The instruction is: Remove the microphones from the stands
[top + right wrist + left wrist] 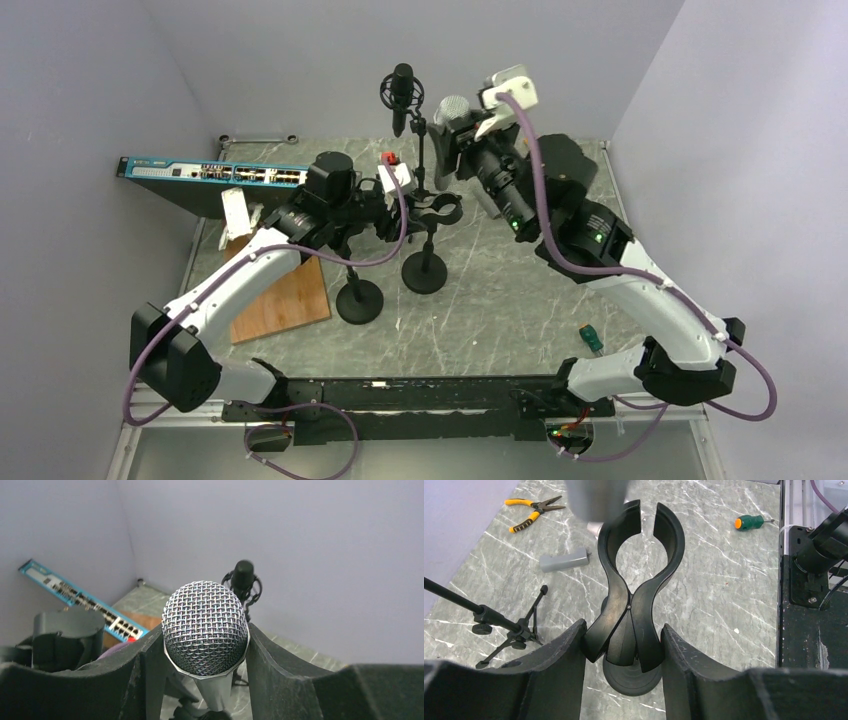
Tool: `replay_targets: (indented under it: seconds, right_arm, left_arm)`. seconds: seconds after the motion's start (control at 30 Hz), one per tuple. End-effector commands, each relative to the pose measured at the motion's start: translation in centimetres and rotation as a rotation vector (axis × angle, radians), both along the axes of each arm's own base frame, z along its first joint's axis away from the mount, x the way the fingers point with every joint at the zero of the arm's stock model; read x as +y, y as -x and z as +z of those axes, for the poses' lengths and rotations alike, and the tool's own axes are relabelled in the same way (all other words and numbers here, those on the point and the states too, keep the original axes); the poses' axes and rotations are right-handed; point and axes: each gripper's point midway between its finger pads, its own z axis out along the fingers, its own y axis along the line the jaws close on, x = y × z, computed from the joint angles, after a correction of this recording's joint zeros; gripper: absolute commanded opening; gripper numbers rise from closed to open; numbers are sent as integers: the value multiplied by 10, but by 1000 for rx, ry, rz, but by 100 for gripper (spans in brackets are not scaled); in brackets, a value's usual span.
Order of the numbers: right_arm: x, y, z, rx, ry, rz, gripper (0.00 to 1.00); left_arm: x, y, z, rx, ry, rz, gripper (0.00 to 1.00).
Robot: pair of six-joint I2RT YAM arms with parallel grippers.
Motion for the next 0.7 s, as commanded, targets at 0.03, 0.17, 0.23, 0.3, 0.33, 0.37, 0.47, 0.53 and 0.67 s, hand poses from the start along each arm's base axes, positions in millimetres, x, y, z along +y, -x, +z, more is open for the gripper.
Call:
replay_targets:
  seconds: [0.03,0.17,0.23,0.3,0.33,0.37,0.47,0.53,0.67]
  right_arm:
    - [-37,7,56,-126,-39,-87,0]
    - [-72,-2,43,-114,-20,-275,0]
    - [-88,-10,19,-84,17,-386,0]
    - [-105,-19,-4,-44,41,-469,0]
    - [-112,-25,-18,-14,57,-494,0]
    - [-120,-33,-34,22,64,-513,0]
    - [-152,-54,-88,153,80,-575,0]
    - [-171,-60,-119,220,80,-618,0]
    - [-204,-71,-186,383,105,-690,0]
  left_arm:
    - [1,3,2,-47,0,6,0]
    - [3,0,5,-34,0,34,3]
    - [3,-1,7,-27,5,49,21]
    - [4,-1,8,-26,10,53,38]
    - [4,0,9,-28,14,55,45]
    - [4,-1,10,-28,16,61,50]
    - [7,-1,14,-37,22,78,61]
    - [9,-1,16,-40,24,88,69]
    - [11,6,26,-53,49,85,83]
